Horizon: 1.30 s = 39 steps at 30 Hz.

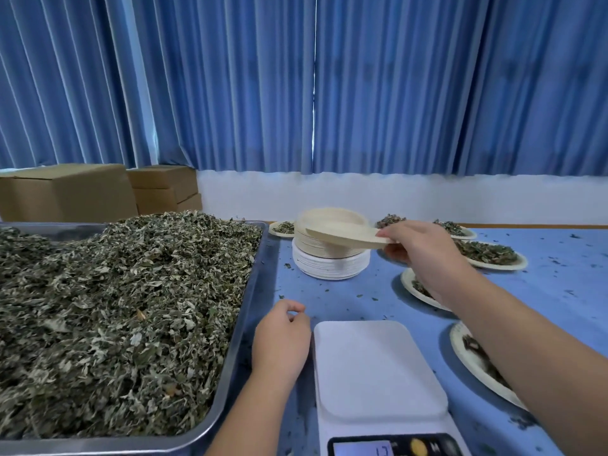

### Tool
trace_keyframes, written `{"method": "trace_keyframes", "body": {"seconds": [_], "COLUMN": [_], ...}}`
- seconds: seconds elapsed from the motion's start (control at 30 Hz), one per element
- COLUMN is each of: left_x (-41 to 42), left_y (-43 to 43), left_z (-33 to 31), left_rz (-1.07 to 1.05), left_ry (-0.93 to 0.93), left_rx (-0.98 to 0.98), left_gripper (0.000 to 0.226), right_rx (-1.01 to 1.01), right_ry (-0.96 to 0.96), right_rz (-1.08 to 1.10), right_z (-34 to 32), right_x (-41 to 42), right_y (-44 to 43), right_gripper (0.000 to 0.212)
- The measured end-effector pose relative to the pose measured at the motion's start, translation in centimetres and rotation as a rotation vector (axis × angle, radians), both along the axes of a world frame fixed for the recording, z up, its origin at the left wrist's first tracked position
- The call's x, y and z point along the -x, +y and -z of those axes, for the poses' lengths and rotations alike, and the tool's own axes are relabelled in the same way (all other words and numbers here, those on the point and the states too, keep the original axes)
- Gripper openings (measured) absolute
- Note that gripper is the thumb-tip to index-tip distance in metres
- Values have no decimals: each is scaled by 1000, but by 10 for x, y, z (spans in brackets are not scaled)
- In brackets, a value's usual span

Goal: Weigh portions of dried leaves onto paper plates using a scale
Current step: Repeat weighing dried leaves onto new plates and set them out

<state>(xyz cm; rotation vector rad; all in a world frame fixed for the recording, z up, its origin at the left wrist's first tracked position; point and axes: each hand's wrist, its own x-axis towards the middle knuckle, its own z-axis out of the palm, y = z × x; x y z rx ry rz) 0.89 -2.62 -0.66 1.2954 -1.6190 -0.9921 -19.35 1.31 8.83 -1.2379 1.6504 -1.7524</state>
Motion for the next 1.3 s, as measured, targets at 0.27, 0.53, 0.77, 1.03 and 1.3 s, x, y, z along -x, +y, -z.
{"method": "trace_keyframes", "body": {"seconds": [0.27,0.53,0.77,1.03,1.3], "left_x": [-5,-10,-15,-16,-12], "left_y": [16,34,32,31,23], "left_z": [-32,-46,-39,-36,-31], "left_rz": [41,151,179,205,82], "left_ry": [632,399,138,154,219], "left_rx": [-391,-391,-349,-280,-348], "left_gripper": [14,15,11,15,10], "right_rx": [-60,30,-40,-236,-238], "right_ry": [3,-342,-375,-83,95], "right_rz": [63,-134,-191,-116,13], "right_z": [49,50,54,61,65], "right_x": [2,-3,-3,0,9], "right_y": [77,103,107,106,104], "right_gripper": [15,31,33,35,8]}}
